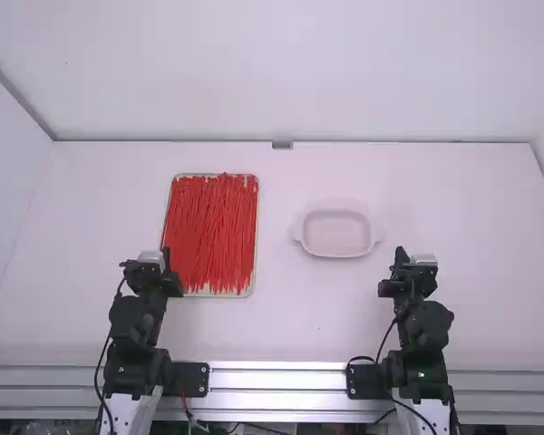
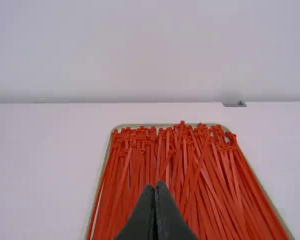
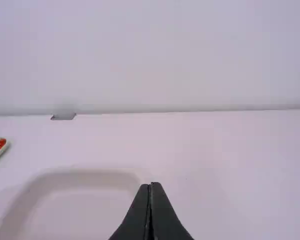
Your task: Fasten the cable tie
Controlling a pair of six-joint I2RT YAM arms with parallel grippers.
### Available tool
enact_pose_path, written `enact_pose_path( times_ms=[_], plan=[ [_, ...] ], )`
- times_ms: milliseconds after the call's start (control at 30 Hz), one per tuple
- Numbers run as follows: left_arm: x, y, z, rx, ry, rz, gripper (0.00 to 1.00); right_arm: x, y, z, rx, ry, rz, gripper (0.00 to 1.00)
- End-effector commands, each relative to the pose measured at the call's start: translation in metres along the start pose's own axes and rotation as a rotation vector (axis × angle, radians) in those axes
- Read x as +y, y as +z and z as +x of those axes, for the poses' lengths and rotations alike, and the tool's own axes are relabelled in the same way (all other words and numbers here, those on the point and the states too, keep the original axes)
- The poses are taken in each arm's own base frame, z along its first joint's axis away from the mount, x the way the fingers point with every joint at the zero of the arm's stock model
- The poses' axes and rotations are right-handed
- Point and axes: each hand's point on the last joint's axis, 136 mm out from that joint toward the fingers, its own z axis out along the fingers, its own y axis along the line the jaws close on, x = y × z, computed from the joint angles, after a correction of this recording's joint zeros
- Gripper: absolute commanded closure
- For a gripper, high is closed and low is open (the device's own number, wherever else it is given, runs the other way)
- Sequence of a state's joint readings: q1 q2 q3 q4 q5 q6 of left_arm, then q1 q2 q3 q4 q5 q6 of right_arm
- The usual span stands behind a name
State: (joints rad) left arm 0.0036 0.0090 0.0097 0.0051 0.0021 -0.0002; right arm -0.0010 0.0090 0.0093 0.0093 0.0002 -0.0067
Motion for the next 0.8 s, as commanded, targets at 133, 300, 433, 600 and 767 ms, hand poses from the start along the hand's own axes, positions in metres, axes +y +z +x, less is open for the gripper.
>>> enact_pose_path(
  times_ms=[133,300,433,600,767],
  plan=[
    [0.000,0.000,-0.001,0.002,-0.002,0.001,0.99,0.000,0.000,-0.001,0.000,0.002,-0.002,0.99],
    [-0.001,0.000,-0.005,0.020,-0.006,0.007,0.96,0.002,0.001,-0.004,0.006,0.006,-0.010,0.96],
    [-0.002,0.000,-0.008,0.046,-0.008,0.014,0.92,0.004,0.002,-0.006,0.018,0.011,-0.022,0.92],
    [-0.005,0.001,-0.011,0.103,-0.020,0.026,0.86,0.009,0.006,-0.008,0.048,0.020,-0.048,0.86],
    [-0.007,0.004,-0.015,0.170,-0.033,0.040,0.78,0.017,0.011,-0.011,0.083,0.025,-0.084,0.78]
  ],
)
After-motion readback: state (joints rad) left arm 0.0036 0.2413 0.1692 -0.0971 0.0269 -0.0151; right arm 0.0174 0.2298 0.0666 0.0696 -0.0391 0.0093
